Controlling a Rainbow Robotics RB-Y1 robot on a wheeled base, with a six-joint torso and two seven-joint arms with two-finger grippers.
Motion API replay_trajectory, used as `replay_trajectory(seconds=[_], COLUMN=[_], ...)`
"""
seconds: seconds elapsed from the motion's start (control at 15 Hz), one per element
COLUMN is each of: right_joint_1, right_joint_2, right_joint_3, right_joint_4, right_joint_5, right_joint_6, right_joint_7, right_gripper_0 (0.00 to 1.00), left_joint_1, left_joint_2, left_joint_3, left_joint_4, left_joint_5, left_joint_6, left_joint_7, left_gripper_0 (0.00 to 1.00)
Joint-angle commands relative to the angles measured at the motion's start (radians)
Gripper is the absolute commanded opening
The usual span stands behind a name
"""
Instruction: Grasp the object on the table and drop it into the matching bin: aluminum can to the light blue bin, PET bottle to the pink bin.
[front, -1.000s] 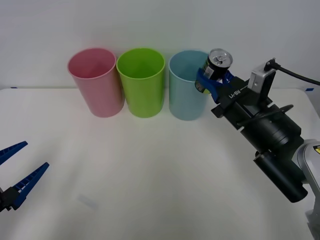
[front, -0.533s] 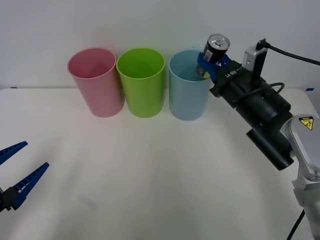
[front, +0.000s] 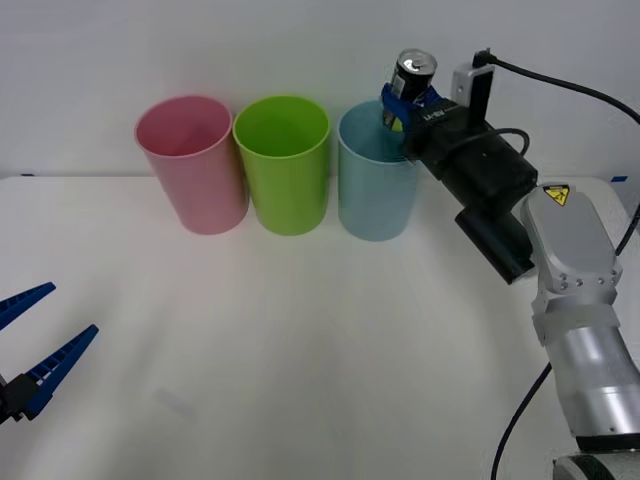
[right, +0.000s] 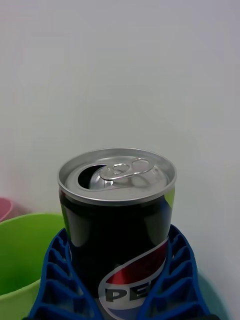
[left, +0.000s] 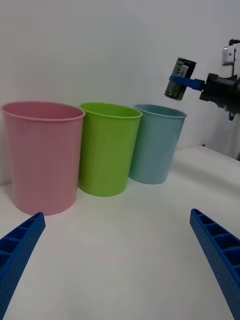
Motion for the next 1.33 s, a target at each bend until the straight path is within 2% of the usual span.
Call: replay_trajectory(seconds=[0.07,0.2,0.8,0.87,0.93,1.0,1.07,1.33], right_joint_1=[-0.064,-0.094,-0.098,-0.096,-0.098,-0.098,-0.096,-0.096], right_joint_2=[0.019,0.020,0.022,0.022,0.022,0.022,0.020,0.020], right_joint_3=[-0.013,-0.017,-0.009,-0.009,-0.010,-0.010,-0.012,-0.026], right_joint_4=[0.088,0.130,0.133,0.131,0.131,0.131,0.131,0.128], right_joint_5=[0.025,0.026,0.031,0.029,0.031,0.031,0.031,0.029], right_joint_6=[0.000,0.001,0.003,0.003,0.005,0.003,0.001,-0.025], right_joint_7=[0.008,0.014,0.017,0.018,0.020,0.022,0.028,0.035], right_gripper_0=[0.00,0.00,0.00,0.06,0.52,0.94,1.00,1.00], left_joint_1=[0.000,0.000,0.000,0.000,0.000,0.000,0.000,0.000], left_joint_2=[0.000,0.000,0.000,0.000,0.000,0.000,0.000,0.000], left_joint_3=[0.000,0.000,0.000,0.000,0.000,0.000,0.000,0.000], left_joint_4=[0.000,0.000,0.000,0.000,0.000,0.000,0.000,0.000], left_joint_5=[0.000,0.000,0.000,0.000,0.000,0.000,0.000,0.000], left_joint_6=[0.000,0.000,0.000,0.000,0.000,0.000,0.000,0.000], left_joint_7=[0.000,0.000,0.000,0.000,0.000,0.000,0.000,0.000], left_gripper_0=[1.00,1.00,1.00,1.00,1.00,1.00,1.00,1.00])
